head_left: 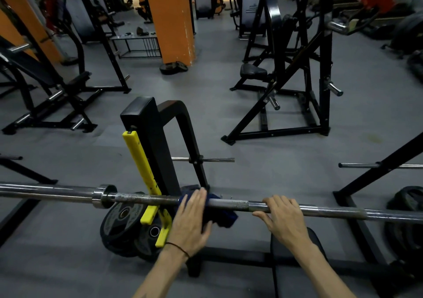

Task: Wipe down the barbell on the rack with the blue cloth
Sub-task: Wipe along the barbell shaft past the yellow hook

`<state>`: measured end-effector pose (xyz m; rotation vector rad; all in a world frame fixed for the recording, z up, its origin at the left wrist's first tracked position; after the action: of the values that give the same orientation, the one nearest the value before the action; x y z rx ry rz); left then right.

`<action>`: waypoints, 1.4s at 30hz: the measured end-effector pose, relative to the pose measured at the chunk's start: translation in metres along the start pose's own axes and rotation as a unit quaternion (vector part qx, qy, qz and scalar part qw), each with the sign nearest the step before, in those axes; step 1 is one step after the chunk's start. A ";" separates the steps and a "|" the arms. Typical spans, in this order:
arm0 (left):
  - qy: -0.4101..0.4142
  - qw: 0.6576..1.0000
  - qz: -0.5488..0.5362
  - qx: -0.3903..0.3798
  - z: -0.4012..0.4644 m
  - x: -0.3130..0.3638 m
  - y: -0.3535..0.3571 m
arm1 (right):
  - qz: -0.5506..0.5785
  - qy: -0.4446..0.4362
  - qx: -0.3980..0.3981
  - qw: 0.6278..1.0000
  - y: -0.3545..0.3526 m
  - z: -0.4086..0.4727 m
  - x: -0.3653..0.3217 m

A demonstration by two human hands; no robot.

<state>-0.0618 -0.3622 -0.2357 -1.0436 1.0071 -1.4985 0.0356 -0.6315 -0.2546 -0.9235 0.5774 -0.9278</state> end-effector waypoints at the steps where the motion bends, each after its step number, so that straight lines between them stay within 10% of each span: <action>1: -0.018 1.000 0.001 0.001 -0.006 -0.017 -0.003 | -0.001 0.000 0.003 1.000 0.000 0.000 0.000; 6: -0.127 0.989 0.069 -0.025 -0.015 -0.062 -0.008 | -0.004 0.012 -0.006 1.000 -0.002 0.001 -0.004; 13: 0.018 1.000 -0.005 -0.021 0.016 0.050 0.011 | -0.008 -0.006 -0.008 1.000 -0.006 0.002 -0.003; 18: -0.022 0.999 0.029 -0.029 -0.001 -0.009 0.003 | -0.005 -0.055 -0.049 0.997 0.001 0.012 0.009; 23: -0.159 0.983 0.086 -0.027 -0.017 -0.057 -0.003 | 0.010 -0.068 -0.247 0.967 -0.013 0.040 0.014; 27: -0.082 0.995 0.042 -0.038 0.012 0.029 0.013 | 0.169 0.064 -0.453 0.873 -0.017 0.064 0.019; 32: 0.030 0.999 0.019 -0.035 0.015 0.090 0.019 | 0.108 0.004 -0.335 0.936 -0.028 0.052 0.016; 42: -0.155 0.987 0.031 -0.025 0.002 0.018 0.012 | -0.022 -0.059 -0.065 0.996 -0.010 -0.001 0.033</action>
<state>-0.0584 -0.3817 -0.2449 -1.2266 0.8512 -1.2189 0.0469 -0.6633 -0.2476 -1.1050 0.5230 -0.8765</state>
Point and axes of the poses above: each hand's wrist, its own z-axis towards the middle knuckle, its own y-axis out of the palm, x = y × z, the point moved 2 cm from there along z, towards the middle knuckle
